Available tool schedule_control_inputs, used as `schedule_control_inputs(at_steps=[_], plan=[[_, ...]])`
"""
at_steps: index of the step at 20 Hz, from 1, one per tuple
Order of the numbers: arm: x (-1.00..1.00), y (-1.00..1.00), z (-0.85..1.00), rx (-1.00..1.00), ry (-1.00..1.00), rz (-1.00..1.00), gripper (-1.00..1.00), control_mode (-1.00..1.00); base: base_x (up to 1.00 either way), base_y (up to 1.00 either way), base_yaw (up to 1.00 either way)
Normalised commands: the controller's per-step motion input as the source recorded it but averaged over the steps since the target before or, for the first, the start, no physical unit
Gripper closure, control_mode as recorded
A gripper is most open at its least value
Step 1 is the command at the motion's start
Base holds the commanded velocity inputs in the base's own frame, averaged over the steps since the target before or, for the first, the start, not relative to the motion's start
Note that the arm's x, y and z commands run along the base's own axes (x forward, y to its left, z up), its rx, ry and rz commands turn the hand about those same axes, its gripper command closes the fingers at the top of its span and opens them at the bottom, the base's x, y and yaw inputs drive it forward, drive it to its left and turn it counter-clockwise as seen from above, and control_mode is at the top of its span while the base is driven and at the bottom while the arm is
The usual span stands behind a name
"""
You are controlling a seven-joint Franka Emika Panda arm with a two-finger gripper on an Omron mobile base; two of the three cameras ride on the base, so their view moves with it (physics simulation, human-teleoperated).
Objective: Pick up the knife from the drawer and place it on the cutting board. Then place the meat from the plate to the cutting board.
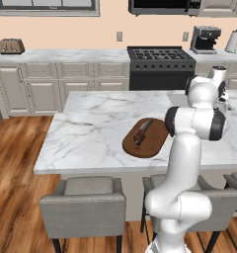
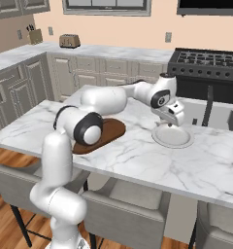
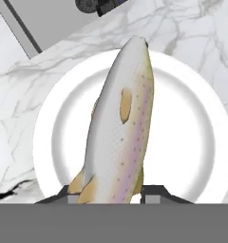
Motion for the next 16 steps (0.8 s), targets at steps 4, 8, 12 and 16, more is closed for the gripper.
schedule_control_inputs(at_steps=[4,8,12,16], plan=[[-0.49,0.09,0.44,0.01,0.03,0.10,1.00,-1.00,0.00,0.00,0.00],[-0.64,0.34,0.35,0.00,0.06,0.06,1.00,-1.00,0.00,0.00,0.00],[-0.69,0.66,0.28,0.00,0.02,0.01,1.00,-1.00,0.00,0.00,0.00],[-0.69,0.78,0.17,0.00,0.00,0.00,1.00,-1.00,0.00,0.00,0.00]])
